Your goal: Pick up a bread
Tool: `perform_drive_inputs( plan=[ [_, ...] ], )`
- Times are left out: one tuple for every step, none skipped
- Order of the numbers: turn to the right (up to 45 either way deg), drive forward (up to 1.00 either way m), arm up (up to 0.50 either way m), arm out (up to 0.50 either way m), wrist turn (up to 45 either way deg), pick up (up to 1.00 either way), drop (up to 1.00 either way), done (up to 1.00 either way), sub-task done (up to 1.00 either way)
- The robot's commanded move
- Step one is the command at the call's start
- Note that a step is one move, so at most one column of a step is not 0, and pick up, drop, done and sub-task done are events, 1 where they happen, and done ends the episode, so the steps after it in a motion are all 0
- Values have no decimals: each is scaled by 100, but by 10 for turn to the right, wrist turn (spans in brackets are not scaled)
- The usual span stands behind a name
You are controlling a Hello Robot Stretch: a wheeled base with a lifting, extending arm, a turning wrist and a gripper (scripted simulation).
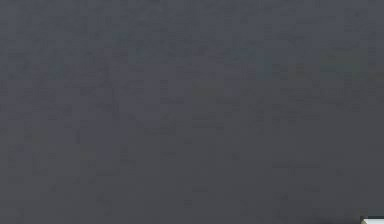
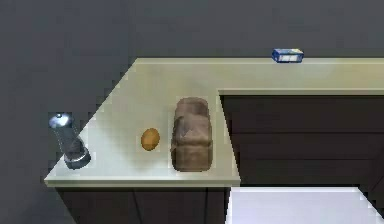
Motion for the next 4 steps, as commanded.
perform_drive_inputs(
  plan=[
    [0, 0, 50, 0, 0, 0, 0, 0, 0],
    [0, 0, 38, 0, 0, 0, 0, 0, 0],
    [0, 0, 0, 14, 0, 0, 0, 0, 0],
    [0, 0, 0, 0, 450, 0, 0, 0, 0]
  ],
)
